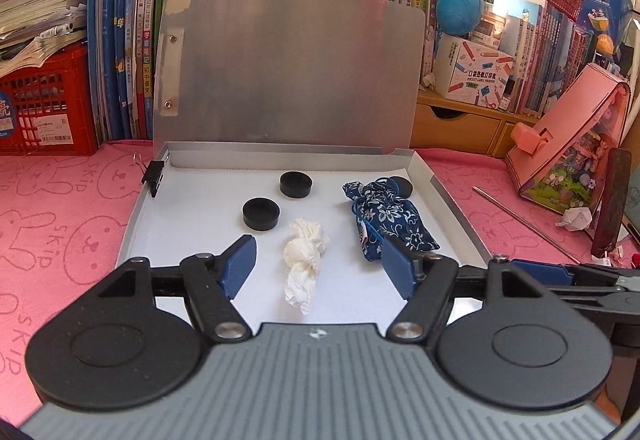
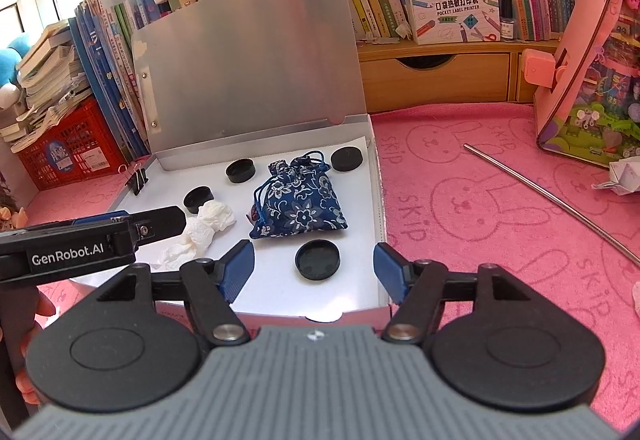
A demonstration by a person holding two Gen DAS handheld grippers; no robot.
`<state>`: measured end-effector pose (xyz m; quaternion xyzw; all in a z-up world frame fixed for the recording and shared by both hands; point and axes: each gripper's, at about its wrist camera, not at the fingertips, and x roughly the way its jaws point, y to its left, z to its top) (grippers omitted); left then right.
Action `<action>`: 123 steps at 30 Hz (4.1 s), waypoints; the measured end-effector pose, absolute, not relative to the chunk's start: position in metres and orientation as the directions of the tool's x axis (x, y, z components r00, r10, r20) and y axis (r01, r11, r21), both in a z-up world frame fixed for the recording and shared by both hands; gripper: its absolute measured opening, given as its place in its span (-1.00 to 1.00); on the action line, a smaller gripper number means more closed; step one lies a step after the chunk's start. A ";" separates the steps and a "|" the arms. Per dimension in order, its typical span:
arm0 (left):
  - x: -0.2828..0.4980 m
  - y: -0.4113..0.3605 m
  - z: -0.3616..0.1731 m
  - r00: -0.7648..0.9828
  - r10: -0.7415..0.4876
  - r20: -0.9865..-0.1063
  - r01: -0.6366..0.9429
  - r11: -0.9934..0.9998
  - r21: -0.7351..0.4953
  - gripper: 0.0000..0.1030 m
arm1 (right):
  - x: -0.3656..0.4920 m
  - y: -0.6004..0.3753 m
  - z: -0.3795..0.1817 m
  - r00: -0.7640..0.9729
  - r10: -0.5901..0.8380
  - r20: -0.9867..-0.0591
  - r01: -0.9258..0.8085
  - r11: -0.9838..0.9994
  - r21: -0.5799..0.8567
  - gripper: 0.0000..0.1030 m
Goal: Organize objects
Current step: 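Open the right tool to drop the lid while the left tool releases the tissue, then withdraw both tools from the box back toward the table items, then move the left tool to the green cloth while the right tool approaches the red knitted toy, then close the left tool on the purple plush while the right tool grips the red knitted toy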
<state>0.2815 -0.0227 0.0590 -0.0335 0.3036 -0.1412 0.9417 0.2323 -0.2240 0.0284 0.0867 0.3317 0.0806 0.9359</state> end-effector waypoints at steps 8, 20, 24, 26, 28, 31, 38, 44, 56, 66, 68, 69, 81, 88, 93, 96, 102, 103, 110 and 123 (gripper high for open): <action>0.236 -0.011 0.073 0.788 -0.323 -0.525 0.290 0.946 -0.146 0.47 | 0.197 -0.226 0.037 0.785 0.239 -0.571 -0.136 0.967 0.218 0.66; 0.171 0.004 0.074 0.803 -0.354 -0.479 0.332 0.934 -0.133 0.49 | 0.140 -0.216 0.046 0.805 0.285 -0.520 -0.228 0.958 0.171 0.79; 0.152 0.009 0.073 0.815 -0.350 -0.461 0.335 0.935 -0.116 0.54 | 0.124 -0.211 0.046 0.812 0.288 -0.508 -0.251 0.957 0.142 0.82; 0.141 0.011 0.071 0.825 -0.343 -0.450 0.334 0.937 -0.102 0.56 | 0.117 -0.210 0.045 0.811 0.294 -0.505 -0.258 0.956 0.141 0.84; 0.134 0.013 0.070 0.829 -0.339 -0.444 0.336 0.938 -0.088 0.56 | 0.112 -0.209 0.043 0.809 0.298 -0.506 -0.263 0.954 0.142 0.85; 0.126 0.015 0.067 0.830 -0.337 -0.444 0.339 0.937 -0.079 0.56 | 0.105 -0.207 0.039 0.807 0.295 -0.512 -0.267 0.955 0.129 0.85; 0.115 0.025 0.061 0.841 -0.320 -0.437 0.326 0.943 -0.065 0.56 | 0.090 -0.205 0.030 0.798 0.296 -0.525 -0.275 0.954 0.121 0.87; 0.107 0.033 0.057 0.855 -0.293 -0.428 0.313 0.949 -0.025 0.57 | 0.081 -0.201 0.025 0.796 0.287 -0.532 -0.282 0.955 0.093 0.88; 0.090 0.041 0.042 0.854 -0.285 -0.435 0.302 0.953 -0.031 0.57 | 0.068 -0.196 0.019 0.790 0.297 -0.536 -0.288 0.952 0.103 0.90; 0.073 0.051 0.027 0.855 -0.260 -0.450 0.267 0.963 -0.050 0.57 | 0.052 -0.189 0.010 0.789 0.281 -0.546 -0.287 0.955 0.077 0.91; 0.067 0.053 0.026 0.862 -0.252 -0.439 0.262 0.964 -0.037 0.57 | 0.046 -0.189 0.010 0.795 0.282 -0.538 -0.279 0.956 0.090 0.91; 0.064 0.053 0.026 0.866 -0.245 -0.436 0.257 0.966 -0.033 0.60 | 0.042 -0.189 0.009 0.797 0.282 -0.534 -0.275 0.957 0.095 0.91; 0.055 0.072 0.006 0.869 -0.173 -0.463 0.133 0.984 -0.119 0.70 | 0.024 -0.171 -0.007 0.786 0.289 -0.547 -0.278 0.955 0.105 0.91; 0.058 0.072 -0.007 0.851 -0.168 -0.497 0.121 0.985 -0.126 0.70 | 0.024 -0.168 -0.016 0.778 0.285 -0.559 -0.267 0.957 0.117 0.91; 0.060 0.071 -0.009 0.846 -0.164 -0.507 0.114 0.985 -0.128 0.70 | 0.024 -0.167 -0.019 0.778 0.281 -0.562 -0.264 0.958 0.114 0.91; 0.060 0.070 -0.009 0.846 -0.165 -0.506 0.117 0.985 -0.126 0.70 | 0.025 -0.167 -0.019 0.778 0.282 -0.561 -0.263 0.958 0.117 0.91; 0.061 0.069 -0.008 0.847 -0.158 -0.507 0.110 0.986 -0.123 0.68 | 0.025 -0.167 -0.019 0.779 0.283 -0.560 -0.263 0.958 0.117 0.90; 0.061 0.068 -0.008 0.847 -0.157 -0.508 0.110 0.986 -0.122 0.68 | 0.025 -0.167 -0.019 0.778 0.283 -0.561 -0.263 0.958 0.117 0.90; 0.062 0.069 -0.008 0.846 -0.154 -0.510 0.101 0.986 -0.129 0.66 | 0.025 -0.167 -0.019 0.778 0.283 -0.561 -0.264 0.957 0.117 0.86; 0.042 0.060 0.004 0.861 -0.150 -0.487 0.141 0.988 -0.057 0.48 | 0.019 -0.166 -0.013 0.768 0.316 -0.557 -0.302 0.946 0.120 0.72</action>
